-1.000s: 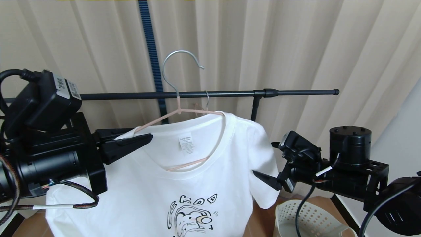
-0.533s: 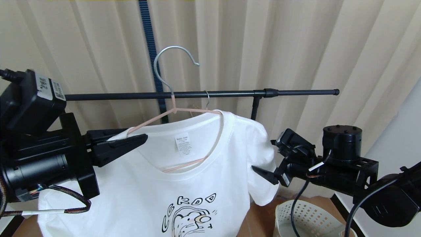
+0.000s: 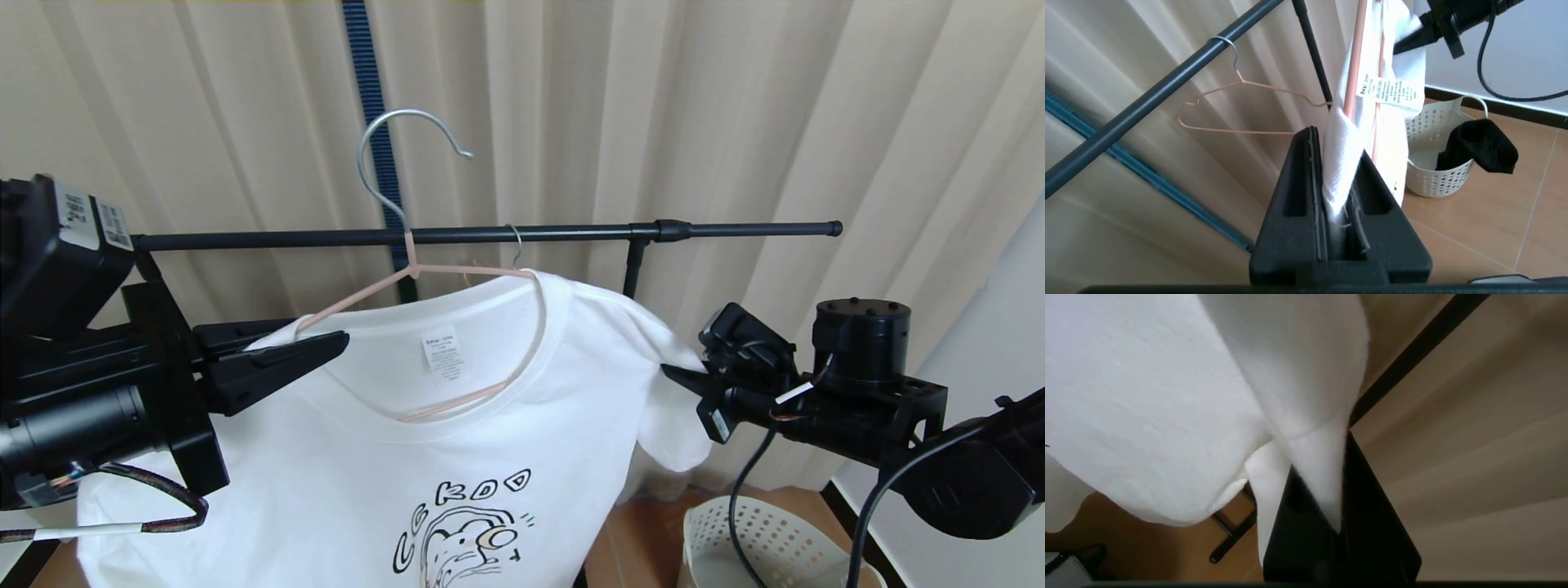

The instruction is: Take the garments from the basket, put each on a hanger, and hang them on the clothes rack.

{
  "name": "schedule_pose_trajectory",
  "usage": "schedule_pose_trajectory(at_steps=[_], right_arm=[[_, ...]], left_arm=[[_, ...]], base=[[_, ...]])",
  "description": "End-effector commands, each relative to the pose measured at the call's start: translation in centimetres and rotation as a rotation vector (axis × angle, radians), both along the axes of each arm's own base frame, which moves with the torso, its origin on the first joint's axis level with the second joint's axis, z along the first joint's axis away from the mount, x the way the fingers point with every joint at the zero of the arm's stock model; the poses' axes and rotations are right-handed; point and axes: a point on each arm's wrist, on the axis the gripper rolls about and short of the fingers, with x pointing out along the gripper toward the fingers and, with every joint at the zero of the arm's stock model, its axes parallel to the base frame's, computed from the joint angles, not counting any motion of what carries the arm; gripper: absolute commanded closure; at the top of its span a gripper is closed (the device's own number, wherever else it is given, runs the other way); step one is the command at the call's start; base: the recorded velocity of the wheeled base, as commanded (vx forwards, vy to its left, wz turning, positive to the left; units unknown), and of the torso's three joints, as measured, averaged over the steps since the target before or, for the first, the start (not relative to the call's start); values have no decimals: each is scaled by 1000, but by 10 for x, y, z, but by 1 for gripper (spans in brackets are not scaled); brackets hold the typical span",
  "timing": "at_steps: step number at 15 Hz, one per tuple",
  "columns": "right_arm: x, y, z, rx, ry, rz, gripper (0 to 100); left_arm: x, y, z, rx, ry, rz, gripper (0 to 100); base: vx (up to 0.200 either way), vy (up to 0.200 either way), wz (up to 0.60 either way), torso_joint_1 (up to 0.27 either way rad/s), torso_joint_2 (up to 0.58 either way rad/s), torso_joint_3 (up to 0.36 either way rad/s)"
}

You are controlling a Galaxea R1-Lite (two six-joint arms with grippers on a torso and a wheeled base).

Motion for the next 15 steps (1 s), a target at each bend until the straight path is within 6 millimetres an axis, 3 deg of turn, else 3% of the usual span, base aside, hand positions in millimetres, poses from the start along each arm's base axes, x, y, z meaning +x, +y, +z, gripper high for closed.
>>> schedule_pose_trajectory(at_steps=[1, 8, 9, 15], right_arm=[[10, -7, -1, 1, -3, -30, 100], [15, -10, -3, 10, 5, -48, 100], [14, -10, -4, 12, 8, -48, 0], [7, -9, 11, 68, -10, -47, 0]], left_arm=[[-3, 2, 2, -12, -6, 4, 100], [-2, 3, 1, -14, 3, 14, 100], [-3, 3, 0, -14, 4, 14, 100], [1, 14, -9, -3, 32, 85, 100]], base=[[0, 0, 0, 0, 0, 0], [0, 0, 0, 0, 0, 0], [0, 0, 0, 0, 0, 0], [0, 0, 0, 0, 0, 0]])
